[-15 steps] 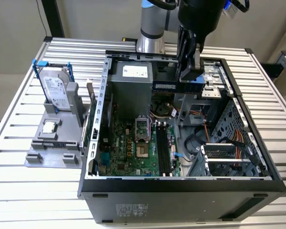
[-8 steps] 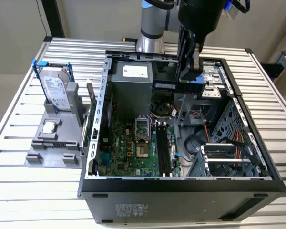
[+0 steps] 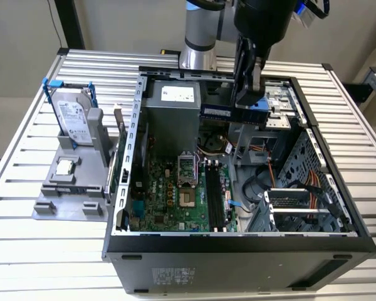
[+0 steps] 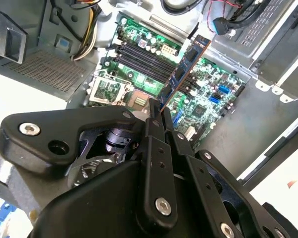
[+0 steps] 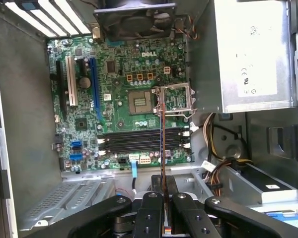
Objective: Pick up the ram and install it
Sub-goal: 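Insert the ram into the slot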
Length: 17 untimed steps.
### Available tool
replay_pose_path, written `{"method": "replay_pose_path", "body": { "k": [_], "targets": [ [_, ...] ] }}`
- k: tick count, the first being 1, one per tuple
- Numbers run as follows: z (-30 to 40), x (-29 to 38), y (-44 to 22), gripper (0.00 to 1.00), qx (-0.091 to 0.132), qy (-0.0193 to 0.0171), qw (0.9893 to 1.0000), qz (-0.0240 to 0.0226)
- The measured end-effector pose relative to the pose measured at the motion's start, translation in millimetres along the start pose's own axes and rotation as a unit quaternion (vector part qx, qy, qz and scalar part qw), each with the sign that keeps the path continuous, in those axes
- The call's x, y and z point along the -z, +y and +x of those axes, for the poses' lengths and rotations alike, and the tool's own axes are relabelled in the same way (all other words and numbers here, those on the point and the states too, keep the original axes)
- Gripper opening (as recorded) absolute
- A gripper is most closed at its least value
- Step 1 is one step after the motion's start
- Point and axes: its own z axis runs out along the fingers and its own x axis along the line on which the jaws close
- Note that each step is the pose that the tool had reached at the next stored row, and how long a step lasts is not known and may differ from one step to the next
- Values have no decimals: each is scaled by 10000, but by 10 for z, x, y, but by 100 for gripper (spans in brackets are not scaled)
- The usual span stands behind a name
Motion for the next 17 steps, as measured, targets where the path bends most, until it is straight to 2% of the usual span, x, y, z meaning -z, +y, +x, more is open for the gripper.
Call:
{"method": "replay_pose_path", "body": {
  "k": [17],
  "targets": [
    [0,0,0,0,-367,-6,9993,-1]
  ]
}}
